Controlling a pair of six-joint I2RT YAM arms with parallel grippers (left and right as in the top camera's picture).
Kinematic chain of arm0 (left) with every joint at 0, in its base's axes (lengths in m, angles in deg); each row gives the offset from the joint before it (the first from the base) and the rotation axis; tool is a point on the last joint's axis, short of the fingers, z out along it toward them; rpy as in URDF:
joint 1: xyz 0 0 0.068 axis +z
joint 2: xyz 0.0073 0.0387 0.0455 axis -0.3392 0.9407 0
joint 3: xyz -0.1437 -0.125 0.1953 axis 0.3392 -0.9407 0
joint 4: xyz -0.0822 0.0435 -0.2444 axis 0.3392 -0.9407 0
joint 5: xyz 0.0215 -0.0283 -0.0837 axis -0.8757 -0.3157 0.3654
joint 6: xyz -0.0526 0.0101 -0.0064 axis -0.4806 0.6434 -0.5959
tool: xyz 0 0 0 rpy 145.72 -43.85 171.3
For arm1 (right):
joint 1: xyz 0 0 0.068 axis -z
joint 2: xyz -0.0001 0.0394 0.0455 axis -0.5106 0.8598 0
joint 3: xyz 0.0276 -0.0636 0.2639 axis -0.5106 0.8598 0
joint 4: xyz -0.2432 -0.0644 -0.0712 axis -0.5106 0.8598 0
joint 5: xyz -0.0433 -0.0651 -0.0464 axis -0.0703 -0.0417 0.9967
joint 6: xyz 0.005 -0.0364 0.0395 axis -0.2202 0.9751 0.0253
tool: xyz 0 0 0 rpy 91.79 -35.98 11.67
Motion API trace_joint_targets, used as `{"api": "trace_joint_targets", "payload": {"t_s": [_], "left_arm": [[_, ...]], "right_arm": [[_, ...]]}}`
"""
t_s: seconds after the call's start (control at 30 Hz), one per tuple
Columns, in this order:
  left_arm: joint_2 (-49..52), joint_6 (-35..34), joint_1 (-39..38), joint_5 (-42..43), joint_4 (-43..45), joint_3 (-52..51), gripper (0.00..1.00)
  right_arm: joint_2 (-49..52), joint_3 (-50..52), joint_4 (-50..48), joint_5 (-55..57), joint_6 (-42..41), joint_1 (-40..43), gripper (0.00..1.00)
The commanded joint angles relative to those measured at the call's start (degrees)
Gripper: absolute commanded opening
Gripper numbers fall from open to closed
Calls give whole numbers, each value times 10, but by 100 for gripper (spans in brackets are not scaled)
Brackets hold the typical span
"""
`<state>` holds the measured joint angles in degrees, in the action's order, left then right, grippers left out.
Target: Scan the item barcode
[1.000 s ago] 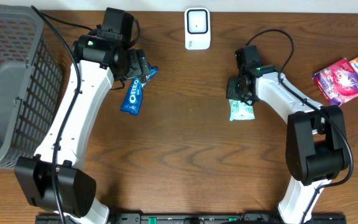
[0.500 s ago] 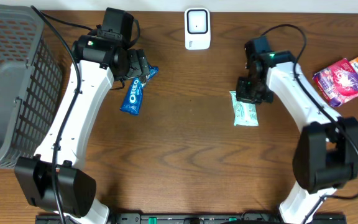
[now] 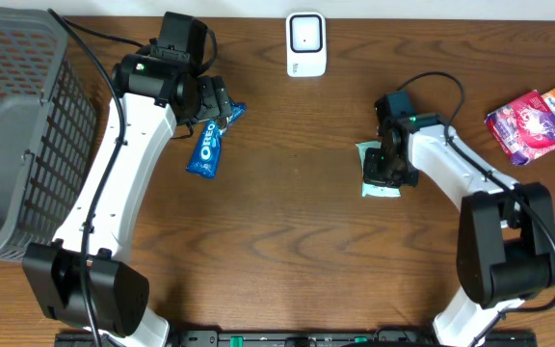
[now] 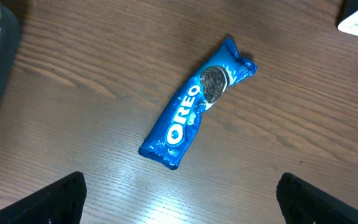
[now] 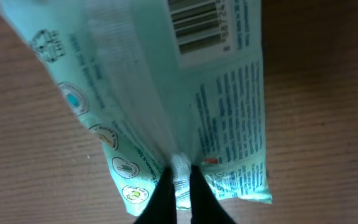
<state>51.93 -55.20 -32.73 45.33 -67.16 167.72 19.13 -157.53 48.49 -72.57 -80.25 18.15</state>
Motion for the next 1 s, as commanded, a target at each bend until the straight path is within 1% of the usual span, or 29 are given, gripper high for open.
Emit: {"api": "trace_joint_targets", "payload": {"t_s": [0.0,0.07,0.2,0.27,0.3,0.4,0.43,0.47,0.5,0.57,0.7,0.8,0.87,0.97], "left_arm": [[3,1,1,-5,-3,3,98],[3,1,1,-5,-3,3,98],[3,1,1,-5,-3,3,98],[3,1,1,-5,-3,3,98],[3,1,1,-5,-3,3,98],[3,1,1,-5,-3,3,98],[3,1,1,-5,-3,3,98],[3,1,1,-5,-3,3,98],[3,1,1,-5,-3,3,98],[3,1,1,-5,-3,3,98],[3,1,1,-5,-3,3,98],[3,1,1,-5,-3,3,98],[3,1,1,-5,-3,3,98],[3,1,1,-5,-3,3,98]], "right_arm": [[11,23,-12,-2,-5,-2,1],[8,7,4,-2,-4,-2,1],[-2,-62,66,1,-2,-1,4],[-7,-103,96,0,0,-2,7],[-8,-123,107,-2,6,-3,10],[-9,-169,127,-2,17,-13,23],[-9,-174,126,3,17,-17,31],[-9,-174,123,7,17,-21,37],[-8,-173,122,17,17,-26,40],[-6,-165,121,41,17,-35,44],[-2,-136,114,133,-1,-62,50],[-1,-99,90,194,-22,-86,54],[-1,-74,64,217,-31,-98,56],[-1,-37,9,231,-30,-108,57]]}}
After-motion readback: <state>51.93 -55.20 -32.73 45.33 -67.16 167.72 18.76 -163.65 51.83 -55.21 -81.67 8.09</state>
